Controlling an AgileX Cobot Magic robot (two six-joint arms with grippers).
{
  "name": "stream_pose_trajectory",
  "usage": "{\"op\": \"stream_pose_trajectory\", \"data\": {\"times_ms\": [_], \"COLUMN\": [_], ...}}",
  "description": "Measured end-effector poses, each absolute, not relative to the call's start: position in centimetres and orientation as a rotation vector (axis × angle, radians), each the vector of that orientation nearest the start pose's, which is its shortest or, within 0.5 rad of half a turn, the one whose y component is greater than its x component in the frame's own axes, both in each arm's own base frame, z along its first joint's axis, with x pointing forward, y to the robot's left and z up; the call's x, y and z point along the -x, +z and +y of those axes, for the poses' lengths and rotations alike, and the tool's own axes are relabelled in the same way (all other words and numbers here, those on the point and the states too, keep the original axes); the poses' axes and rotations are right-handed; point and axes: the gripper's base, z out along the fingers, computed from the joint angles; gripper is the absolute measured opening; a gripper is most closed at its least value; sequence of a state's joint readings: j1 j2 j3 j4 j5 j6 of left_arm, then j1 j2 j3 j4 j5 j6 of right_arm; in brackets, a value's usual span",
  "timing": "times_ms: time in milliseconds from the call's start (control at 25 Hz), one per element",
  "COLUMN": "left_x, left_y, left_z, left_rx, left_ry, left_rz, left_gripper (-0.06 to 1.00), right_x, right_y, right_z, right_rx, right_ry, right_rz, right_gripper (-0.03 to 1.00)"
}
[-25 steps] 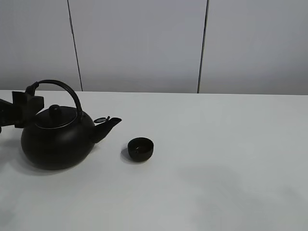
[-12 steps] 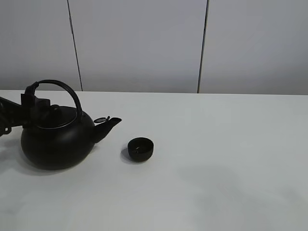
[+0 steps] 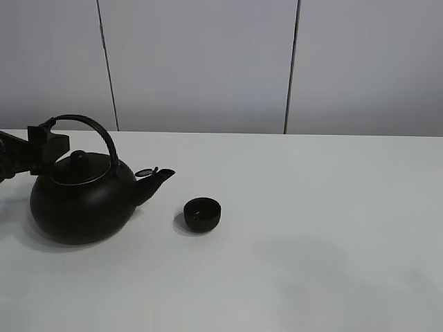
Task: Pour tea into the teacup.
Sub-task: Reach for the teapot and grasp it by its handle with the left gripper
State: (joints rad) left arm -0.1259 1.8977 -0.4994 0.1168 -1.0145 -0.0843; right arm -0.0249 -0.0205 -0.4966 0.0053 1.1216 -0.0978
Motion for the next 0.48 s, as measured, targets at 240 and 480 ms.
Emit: {"op": "stream_pose_trajectory", "data": {"times_ms": [240,480], "left_x": [-29.52,-29.46], "left_y": [11.46,11.46], "left_z": [-5.17,-5.37], "left_rx": [-0.243,-0.303], "left_ry": [-0.220,-0.213], "left_rz": [1.862,1.852], "left_gripper": [0.34,0.14], "right_x": [1.02,1.02], "right_y": [27.13,27.13], "right_z": [0.07,0.08], "right_rx": [0.077,0.077], "right_ry": [-0.068,-0.067], "right_rz": [2.087,2.087], "right_gripper": [0.68,0.68]}}
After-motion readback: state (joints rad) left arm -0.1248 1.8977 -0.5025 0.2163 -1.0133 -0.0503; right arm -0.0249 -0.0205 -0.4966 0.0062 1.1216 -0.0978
